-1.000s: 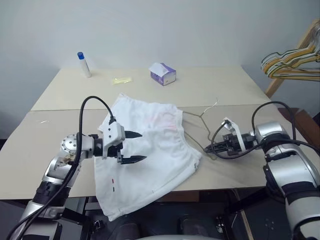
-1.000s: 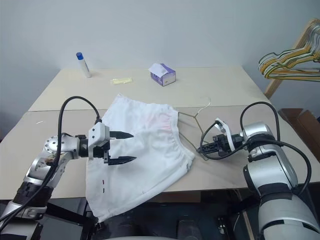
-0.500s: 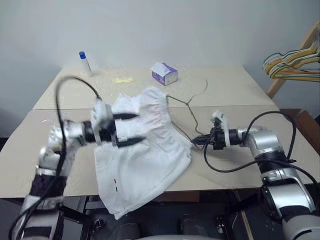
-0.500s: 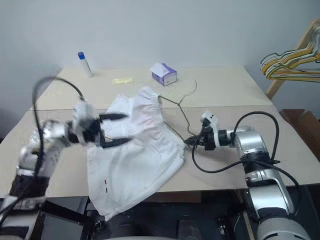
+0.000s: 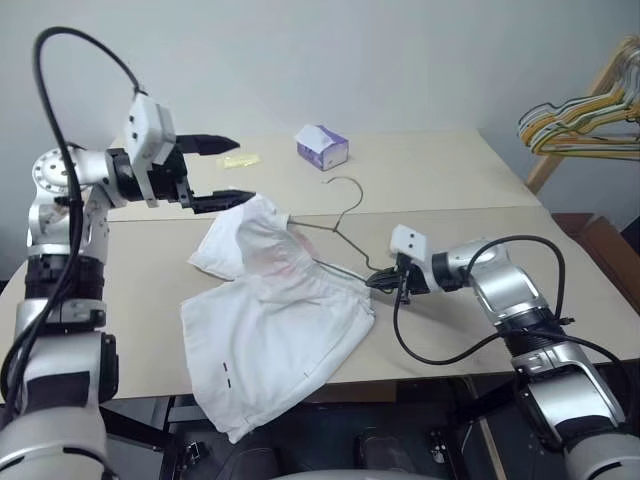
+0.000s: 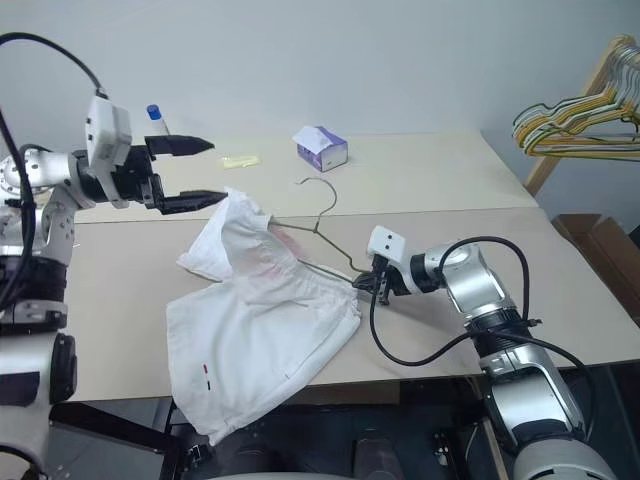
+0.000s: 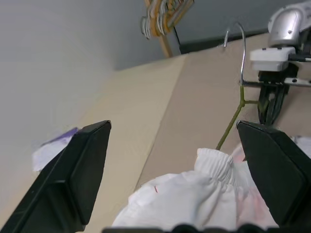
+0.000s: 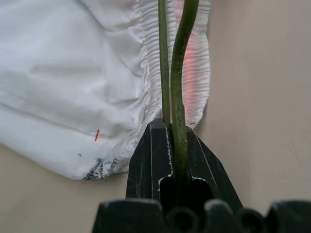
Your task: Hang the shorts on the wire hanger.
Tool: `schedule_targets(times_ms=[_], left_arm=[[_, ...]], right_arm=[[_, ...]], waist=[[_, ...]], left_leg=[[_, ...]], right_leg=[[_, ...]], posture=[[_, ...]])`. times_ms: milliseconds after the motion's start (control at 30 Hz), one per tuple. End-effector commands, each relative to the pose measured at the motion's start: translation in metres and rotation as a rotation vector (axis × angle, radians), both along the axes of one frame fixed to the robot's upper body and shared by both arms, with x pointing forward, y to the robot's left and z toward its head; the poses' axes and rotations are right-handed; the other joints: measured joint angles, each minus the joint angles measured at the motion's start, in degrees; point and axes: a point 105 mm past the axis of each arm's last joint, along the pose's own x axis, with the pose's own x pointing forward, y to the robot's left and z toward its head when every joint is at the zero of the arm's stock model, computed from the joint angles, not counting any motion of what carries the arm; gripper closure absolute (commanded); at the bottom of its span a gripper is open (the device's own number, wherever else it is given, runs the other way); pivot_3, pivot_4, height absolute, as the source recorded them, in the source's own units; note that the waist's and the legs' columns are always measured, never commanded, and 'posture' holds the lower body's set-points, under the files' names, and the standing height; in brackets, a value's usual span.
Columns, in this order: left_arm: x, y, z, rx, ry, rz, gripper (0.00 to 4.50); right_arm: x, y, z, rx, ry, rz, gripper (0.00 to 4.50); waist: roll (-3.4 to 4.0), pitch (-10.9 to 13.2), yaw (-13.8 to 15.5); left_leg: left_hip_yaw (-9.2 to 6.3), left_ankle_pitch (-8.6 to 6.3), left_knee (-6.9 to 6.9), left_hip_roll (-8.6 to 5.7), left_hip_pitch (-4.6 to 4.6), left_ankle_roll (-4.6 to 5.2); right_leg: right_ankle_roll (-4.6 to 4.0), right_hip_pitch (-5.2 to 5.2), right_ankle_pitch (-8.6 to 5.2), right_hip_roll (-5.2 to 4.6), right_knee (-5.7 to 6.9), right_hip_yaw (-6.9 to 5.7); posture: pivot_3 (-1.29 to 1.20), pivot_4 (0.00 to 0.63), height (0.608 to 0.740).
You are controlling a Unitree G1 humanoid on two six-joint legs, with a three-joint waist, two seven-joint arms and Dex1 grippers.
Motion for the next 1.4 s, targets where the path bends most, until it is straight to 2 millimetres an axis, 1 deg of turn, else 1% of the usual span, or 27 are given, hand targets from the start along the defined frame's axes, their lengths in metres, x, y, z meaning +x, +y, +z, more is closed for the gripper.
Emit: schedule_targets(times_ms=[33,167,300,400,500,633,733,800,967,1100,1133,1200,1267,1300,1400], left_arm=[[0.004,0.007,-0.011,0.177,0.023,-0.039,0.03],[0.009,0.005,-0.016,0.246,0.072,-0.082,0.03],[0.015,0.002,-0.014,0.289,0.099,-0.082,0.03],[0.018,-0.001,-0.022,0.366,0.116,-0.093,0.03],[0.019,-0.004,-0.029,0.407,0.133,-0.103,0.03],[0.02,-0.008,-0.037,0.4,0.174,-0.108,0.03],[0.021,-0.01,-0.043,0.402,0.208,-0.11,0.62],[0.021,-0.012,-0.044,0.393,0.215,-0.11,1.24],[0.022,-0.014,-0.039,0.363,0.208,-0.109,2.98],[0.022,-0.011,-0.044,0.392,0.214,-0.104,4.27],[0.022,-0.01,-0.045,0.398,0.216,-0.103,4.49],[0.024,-0.009,-0.047,0.404,0.205,-0.087,4.49],[0.027,-0.009,-0.047,0.403,0.178,-0.066,4.49],[0.027,-0.009,-0.047,0.404,0.167,-0.063,4.49],[0.03,-0.009,-0.043,0.395,0.126,-0.045,4.5]], right_arm=[[0.006,0.015,0.022,-0.029,-0.122,0.055,4.5],[0.009,0.026,0.031,-0.026,-0.135,0.047,4.5],[0.008,0.03,0.034,-0.036,-0.153,0.061,4.5],[0.005,0.031,0.034,-0.056,-0.16,0.068,4.5],[0.003,0.031,0.036,-0.062,-0.163,0.072,4.5],[0.001,0.034,0.041,-0.055,-0.165,0.069,4.5],[0.0,0.035,0.042,-0.063,-0.178,0.076,4.5],[-0.001,0.036,0.044,-0.065,-0.184,0.08,4.5],[0.0,0.034,0.043,-0.08,-0.194,0.067,4.5],[0.002,0.035,0.045,-0.065,-0.218,0.062,4.5],[0.002,0.036,0.046,-0.061,-0.23,0.064,4.5],[0.003,0.038,0.049,-0.041,-0.28,0.071,4.5],[0.005,0.042,0.053,-0.022,-0.369,0.098,4.5],[0.006,0.042,0.053,-0.012,-0.351,0.082,4.5],[0.006,0.039,0.053,-0.023,-0.33,0.069,3.65]], waist=[[0.0,0.0,-0.06],[0.0,0.0,-0.22],[-0.01,0.0,-0.16],[-0.01,0.0,-0.16],[-0.01,0.0,-0.16],[-0.01,0.0,-0.23],[-0.01,0.0,-0.3],[-0.01,0.01,-0.33],[-0.01,0.01,-0.33],[-0.01,0.01,-0.36],[-0.01,0.01,-0.36],[-0.01,0.01,-0.36],[-0.01,0.01,-0.35],[-0.01,0.01,-0.33],[-0.02,0.01,-0.37]], left_leg=[[0.0,0.0,0.0,0.0,0.01,0.0],[0.0,0.0,0.02,0.01,-0.02,0.0],[-0.02,0.0,0.03,0.01,-0.22,0.01],[-0.03,-0.01,0.05,0.01,-0.26,0.01],[-0.03,-0.01,0.07,0.01,-0.25,0.02],[-0.04,-0.01,0.11,0.02,-0.25,0.02],[-0.04,-0.01,0.11,0.02,-0.27,0.02],[-0.04,-0.01,0.11,0.02,-0.3,0.02],[-0.04,-0.01,0.13,0.02,-0.3,0.02],[-0.04,-0.01,0.13,0.02,-0.3,0.02],[-0.04,-0.01,0.13,0.02,-0.3,0.02],[-0.04,-0.01,0.13,0.02,-0.31,0.02],[-0.04,-0.01,0.13,0.02,-0.31,0.02],[-0.04,-0.01,0.13,0.02,-0.3,0.02],[-0.04,-0.01,0.14,0.02,-0.3,0.02]], right_leg=[[0.0,0.0,0.0,0.0,0.02,0.0],[0.0,-0.03,0.0,0.01,0.03,0.0],[0.0,-0.17,0.0,0.01,0.02,-0.01],[0.01,-0.17,0.0,0.0,0.01,-0.03],[0.02,-0.17,-0.01,0.0,0.03,-0.04],[0.02,-0.18,-0.01,0.0,0.07,-0.04],[0.02,-0.21,-0.01,0.0,0.07,-0.03],[0.02,-0.23,-0.01,0.0,0.06,-0.04],[0.02,-0.22,-0.01,0.0,0.07,-0.04],[0.02,-0.22,-0.01,0.0,0.07,-0.04],[0.02,-0.22,0.0,0.0,0.07,-0.04],[0.02,-0.22,-0.01,0.0,0.07,-0.04],[0.02,-0.22,-0.01,0.0,0.06,-0.04],[0.02,-0.22,-0.01,0.0,0.05,-0.05],[0.01,-0.22,0.0,-0.01,0.07,-0.05]], posture=[[-0.01,0.0,0.74],[-0.02,0.0,0.74],[-0.03,0.0,0.74],[-0.03,0.0,0.74],[-0.04,0.0,0.74],[-0.04,0.0,0.74],[-0.05,0.0,0.74],[-0.06,0.0,0.74],[-0.06,0.0,0.74],[-0.06,0.0,0.74],[-0.06,0.0,0.74],[-0.06,0.0,0.74],[-0.06,0.0,0.74],[-0.06,0.0,0.74],[-0.06,0.0,0.74]])
